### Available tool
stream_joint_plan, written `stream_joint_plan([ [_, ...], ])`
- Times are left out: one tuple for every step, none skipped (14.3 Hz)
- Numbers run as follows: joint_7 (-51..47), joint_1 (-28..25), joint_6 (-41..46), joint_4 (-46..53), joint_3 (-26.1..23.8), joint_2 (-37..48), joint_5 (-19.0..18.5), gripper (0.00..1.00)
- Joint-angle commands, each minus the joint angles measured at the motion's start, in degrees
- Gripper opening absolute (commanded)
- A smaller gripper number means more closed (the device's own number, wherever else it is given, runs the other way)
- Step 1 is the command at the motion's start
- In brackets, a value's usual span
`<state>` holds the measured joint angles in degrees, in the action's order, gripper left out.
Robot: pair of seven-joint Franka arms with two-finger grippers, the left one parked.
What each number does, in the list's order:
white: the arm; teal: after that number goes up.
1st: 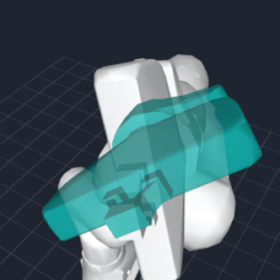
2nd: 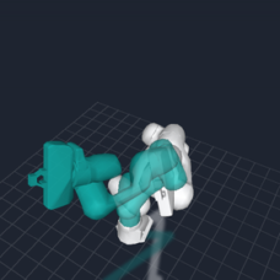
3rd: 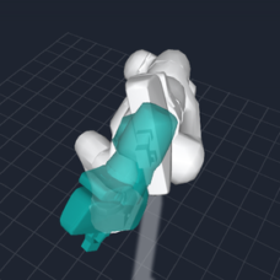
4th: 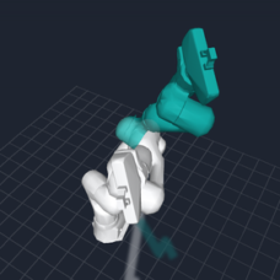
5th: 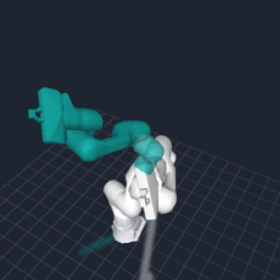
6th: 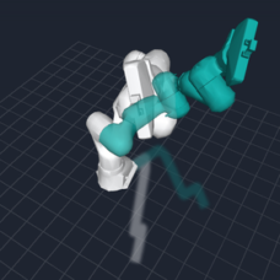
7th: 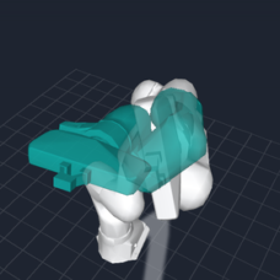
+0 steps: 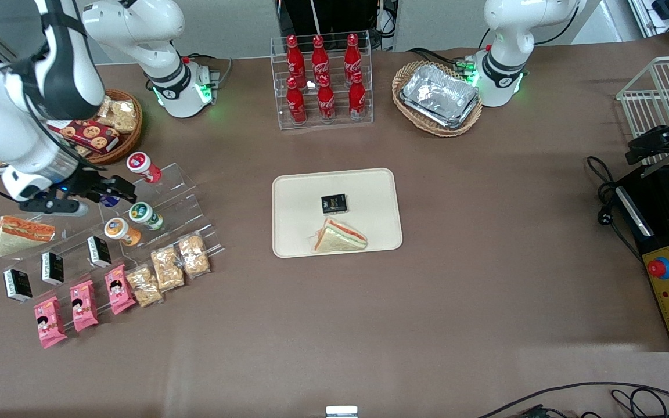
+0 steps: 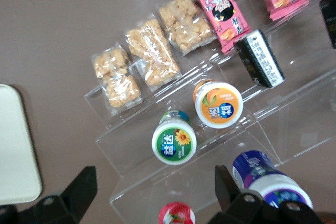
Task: Place green gum on tray
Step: 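Move the right gripper down over the green-labelled gum bottle on the rack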
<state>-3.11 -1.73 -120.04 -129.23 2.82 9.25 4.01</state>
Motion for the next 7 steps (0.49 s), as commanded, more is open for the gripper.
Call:
stream_joint_plan([
  [-1.45,0.49,-4.41,-2.08,0.25,-3.78,0.47,1.00],
  [-3.81,0.50,-4.50,-2.08,0.34,-4.93,0.56,1.00],
  [-6.44,0.50,-4.51,-1.99,0.34,-5.90,0.56,1.00],
  [-7.95,0.41,-4.59,-2.08,0.34,-6.78,0.56,1.00],
  [-8.48,0.41,-4.94,-2.08,0.34,-7.31,1.00,1.00],
  [-8.49,0.41,-5.38,-2.16,0.34,-7.83,1.61,1.00],
  [-8.49,0.41,-5.73,-2.17,0.34,-8.54,2.14,1.00],
])
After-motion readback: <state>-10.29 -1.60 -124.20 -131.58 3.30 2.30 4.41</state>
